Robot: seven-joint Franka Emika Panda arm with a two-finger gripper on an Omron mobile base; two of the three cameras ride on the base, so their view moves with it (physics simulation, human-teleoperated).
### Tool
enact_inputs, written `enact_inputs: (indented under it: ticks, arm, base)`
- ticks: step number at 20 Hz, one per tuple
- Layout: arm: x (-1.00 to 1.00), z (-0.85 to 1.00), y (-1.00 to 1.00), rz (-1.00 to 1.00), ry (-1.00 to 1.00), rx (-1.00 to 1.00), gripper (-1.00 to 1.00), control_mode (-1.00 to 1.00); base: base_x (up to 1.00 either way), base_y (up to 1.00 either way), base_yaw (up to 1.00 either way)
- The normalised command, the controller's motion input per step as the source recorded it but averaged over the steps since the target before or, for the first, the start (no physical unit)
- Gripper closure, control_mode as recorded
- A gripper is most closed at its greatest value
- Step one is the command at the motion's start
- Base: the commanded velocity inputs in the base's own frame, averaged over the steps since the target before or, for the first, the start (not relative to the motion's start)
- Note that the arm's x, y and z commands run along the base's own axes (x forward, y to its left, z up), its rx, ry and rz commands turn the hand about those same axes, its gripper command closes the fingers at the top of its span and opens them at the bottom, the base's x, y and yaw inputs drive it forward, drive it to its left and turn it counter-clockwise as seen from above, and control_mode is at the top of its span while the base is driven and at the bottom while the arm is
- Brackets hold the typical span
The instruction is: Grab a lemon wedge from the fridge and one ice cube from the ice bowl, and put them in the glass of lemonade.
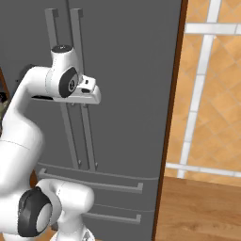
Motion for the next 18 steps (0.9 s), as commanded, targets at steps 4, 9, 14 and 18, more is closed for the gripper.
enact_inputs:
  ticks: [4,9,14,18]
  arm:
    - [-0.69,-0.07,0.0,0.0,0.0,0.0,-1.0,-1.0]
    - [-0.85,-0.17,0.0,0.0,0.0,0.0,-1.0,-1.0]
    - [-0.76,-0.3,0.02,0.0,-0.03,0.0,-1.0,-1.0]
    - [-0.75,-0.66,0.37,0.0,-0.13,0.0,-1.0,-1.0]
  base:
    - [0.0,0.0,0.0]
    - [0.0,0.0,0.0]
    - [0.0,0.0,0.0]
    - [0.0,0.0,0.0]
